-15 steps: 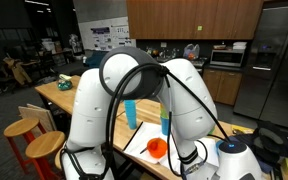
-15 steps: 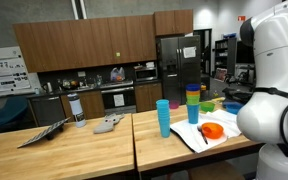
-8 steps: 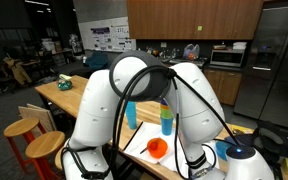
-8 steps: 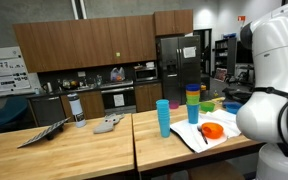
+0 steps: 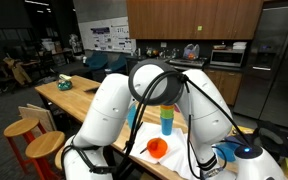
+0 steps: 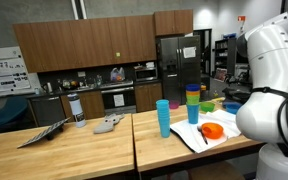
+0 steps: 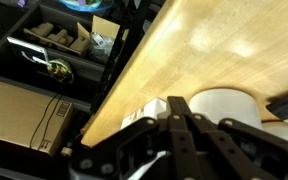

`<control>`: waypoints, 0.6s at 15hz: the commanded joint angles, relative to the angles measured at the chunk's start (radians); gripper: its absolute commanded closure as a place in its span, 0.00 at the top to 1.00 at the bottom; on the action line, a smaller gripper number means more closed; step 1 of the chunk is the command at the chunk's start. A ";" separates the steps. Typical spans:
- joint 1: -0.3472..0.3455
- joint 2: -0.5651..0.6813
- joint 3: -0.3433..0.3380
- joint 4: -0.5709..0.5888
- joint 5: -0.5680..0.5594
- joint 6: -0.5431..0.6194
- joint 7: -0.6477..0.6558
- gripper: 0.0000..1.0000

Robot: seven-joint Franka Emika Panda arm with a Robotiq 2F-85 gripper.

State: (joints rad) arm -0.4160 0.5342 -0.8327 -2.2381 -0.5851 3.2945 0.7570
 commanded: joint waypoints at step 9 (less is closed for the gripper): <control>0.006 0.059 0.167 0.038 0.649 0.105 -0.492 0.00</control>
State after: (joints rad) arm -0.4120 0.6051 -0.7053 -2.1968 -0.0335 3.3864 0.3496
